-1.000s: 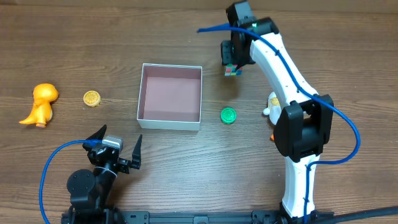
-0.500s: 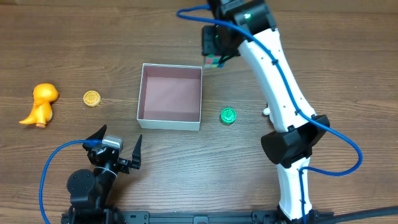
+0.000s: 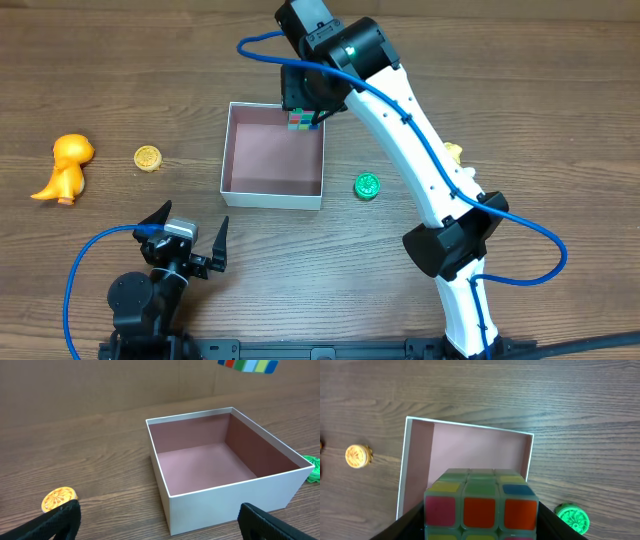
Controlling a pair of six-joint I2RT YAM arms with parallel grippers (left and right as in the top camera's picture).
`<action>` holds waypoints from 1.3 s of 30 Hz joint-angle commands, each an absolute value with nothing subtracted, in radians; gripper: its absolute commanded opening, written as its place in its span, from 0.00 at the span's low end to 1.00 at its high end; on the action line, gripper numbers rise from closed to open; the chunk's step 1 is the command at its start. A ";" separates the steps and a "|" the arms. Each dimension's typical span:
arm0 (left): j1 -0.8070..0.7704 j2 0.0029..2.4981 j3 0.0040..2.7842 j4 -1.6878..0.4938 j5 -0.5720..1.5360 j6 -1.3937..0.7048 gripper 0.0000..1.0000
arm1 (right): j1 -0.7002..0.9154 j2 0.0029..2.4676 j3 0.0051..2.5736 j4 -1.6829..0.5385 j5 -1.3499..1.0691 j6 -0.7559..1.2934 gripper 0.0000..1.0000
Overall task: Pack container
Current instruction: 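Lift the cube with the right gripper and carry it over the box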
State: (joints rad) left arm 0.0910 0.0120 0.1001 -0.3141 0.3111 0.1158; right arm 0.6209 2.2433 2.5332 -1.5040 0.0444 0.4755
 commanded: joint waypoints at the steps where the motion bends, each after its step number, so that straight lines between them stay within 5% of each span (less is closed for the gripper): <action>1: 0.085 0.004 0.096 -0.309 0.314 0.135 1.00 | 0.615 2.297 2.537 -1.490 0.051 0.502 0.40; 39: 0.085 0.004 0.096 -0.309 0.315 0.135 1.00 | 0.640 2.382 2.319 -1.311 0.134 0.529 0.40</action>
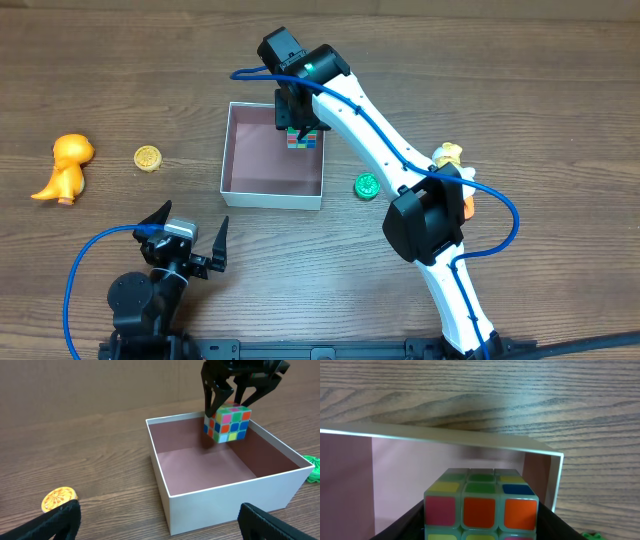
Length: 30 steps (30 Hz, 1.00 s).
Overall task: Pack container
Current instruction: 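Lift the cube with the right gripper and carry it over the box, then lower the cube into the box and open the right gripper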
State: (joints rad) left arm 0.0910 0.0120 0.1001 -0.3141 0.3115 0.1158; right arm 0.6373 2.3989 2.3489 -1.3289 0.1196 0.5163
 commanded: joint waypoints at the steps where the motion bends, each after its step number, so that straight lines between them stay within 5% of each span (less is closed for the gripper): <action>1: 0.085 0.004 0.096 -0.309 0.315 0.135 1.00 | 0.640 2.382 2.311 -1.308 0.135 0.529 0.40; 30: 0.085 0.004 0.096 -0.309 0.314 0.135 1.00 | 0.638 2.382 2.284 -1.275 0.150 0.524 0.62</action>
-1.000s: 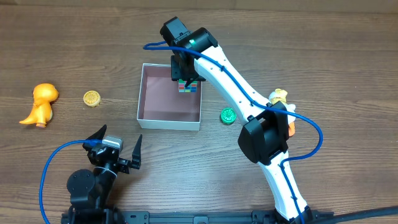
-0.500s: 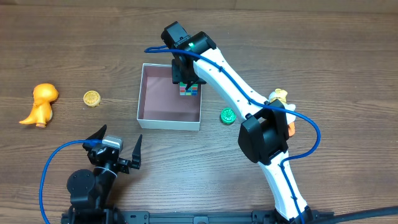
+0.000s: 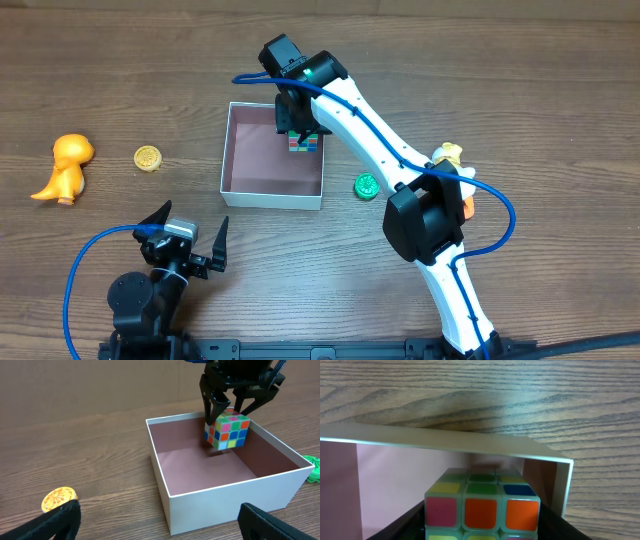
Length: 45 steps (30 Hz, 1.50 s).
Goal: Pack container
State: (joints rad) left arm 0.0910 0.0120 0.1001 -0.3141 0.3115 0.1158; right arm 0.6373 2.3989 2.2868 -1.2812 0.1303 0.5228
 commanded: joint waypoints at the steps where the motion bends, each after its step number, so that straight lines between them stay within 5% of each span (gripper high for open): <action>1: 0.085 0.004 0.096 -0.309 0.315 0.135 1.00 | 0.638 2.382 2.284 -1.275 0.150 0.524 0.62; 25: 0.085 0.004 0.096 -0.309 0.315 0.135 1.00 | 0.639 2.381 2.377 -1.310 0.147 0.506 0.67; 28: 0.085 0.004 0.096 -0.309 0.315 0.135 1.00 | 0.653 2.381 2.392 -1.310 0.094 0.490 0.43; 30: 0.085 0.004 0.096 -0.309 0.315 0.135 1.00 | 0.667 2.381 2.391 -1.310 0.093 0.487 0.14; 32: 0.085 0.004 0.096 -0.309 0.314 0.135 1.00 | 0.681 2.381 2.391 -1.299 0.093 0.463 0.04; 45: 0.085 0.004 0.096 -0.309 0.314 0.135 1.00 | 0.712 2.383 2.360 -1.230 0.092 0.448 0.04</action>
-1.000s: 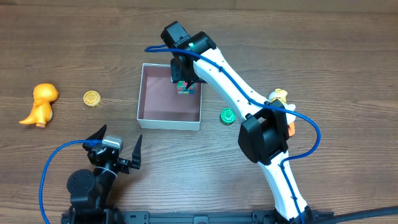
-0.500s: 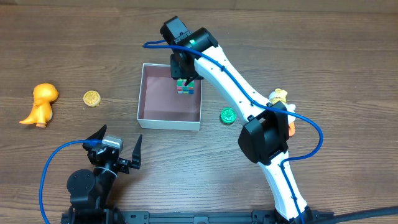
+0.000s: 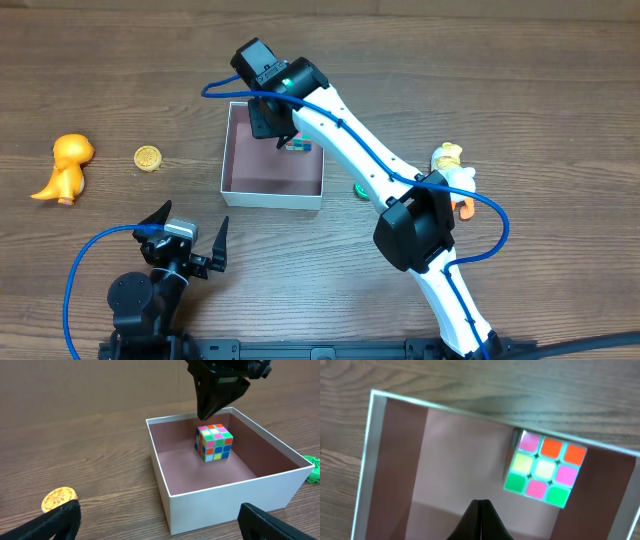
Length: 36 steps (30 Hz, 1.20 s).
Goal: Pack container
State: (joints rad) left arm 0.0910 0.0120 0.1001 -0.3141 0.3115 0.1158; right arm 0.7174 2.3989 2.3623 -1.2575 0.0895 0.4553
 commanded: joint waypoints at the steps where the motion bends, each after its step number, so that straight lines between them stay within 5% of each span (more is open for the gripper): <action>1: 0.085 0.004 0.096 -0.309 0.315 0.135 1.00 | 0.712 2.383 2.350 -1.220 0.092 0.448 0.04; 36: 0.085 0.004 0.096 -0.309 0.314 0.135 1.00 | 0.712 2.383 2.167 -1.104 0.202 0.448 0.04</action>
